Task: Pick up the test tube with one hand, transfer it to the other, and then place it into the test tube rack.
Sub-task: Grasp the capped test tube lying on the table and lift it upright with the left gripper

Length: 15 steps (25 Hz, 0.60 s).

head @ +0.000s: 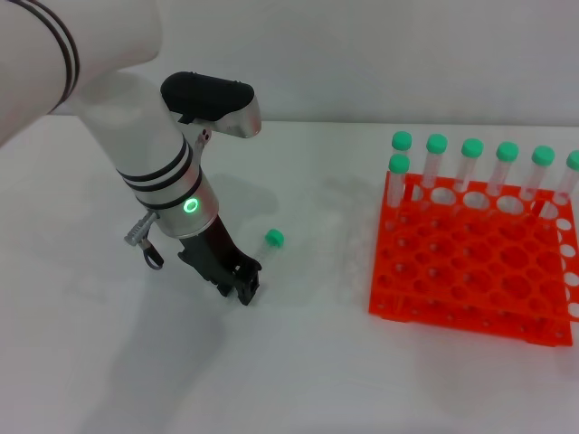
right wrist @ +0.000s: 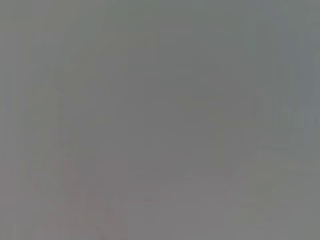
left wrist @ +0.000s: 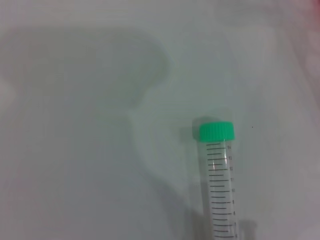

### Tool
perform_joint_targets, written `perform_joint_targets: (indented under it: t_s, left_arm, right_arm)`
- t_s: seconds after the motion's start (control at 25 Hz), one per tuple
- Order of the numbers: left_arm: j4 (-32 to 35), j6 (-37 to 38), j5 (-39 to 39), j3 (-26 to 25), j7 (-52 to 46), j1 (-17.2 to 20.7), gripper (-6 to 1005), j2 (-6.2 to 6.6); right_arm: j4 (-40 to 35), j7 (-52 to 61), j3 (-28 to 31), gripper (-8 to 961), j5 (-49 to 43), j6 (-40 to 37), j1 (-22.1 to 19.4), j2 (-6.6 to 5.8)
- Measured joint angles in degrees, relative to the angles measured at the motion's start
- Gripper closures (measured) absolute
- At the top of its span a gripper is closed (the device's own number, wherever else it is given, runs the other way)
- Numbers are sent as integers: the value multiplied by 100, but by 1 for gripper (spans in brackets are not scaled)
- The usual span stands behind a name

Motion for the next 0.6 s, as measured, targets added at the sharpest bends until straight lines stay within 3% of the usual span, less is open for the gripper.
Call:
perform_joint_targets:
  t_s: [0.6]
  left_arm:
    - [-1,-101,8,0,30,12,772,11]
  right_arm:
    - [2,0,0,100,0,34,-48,0]
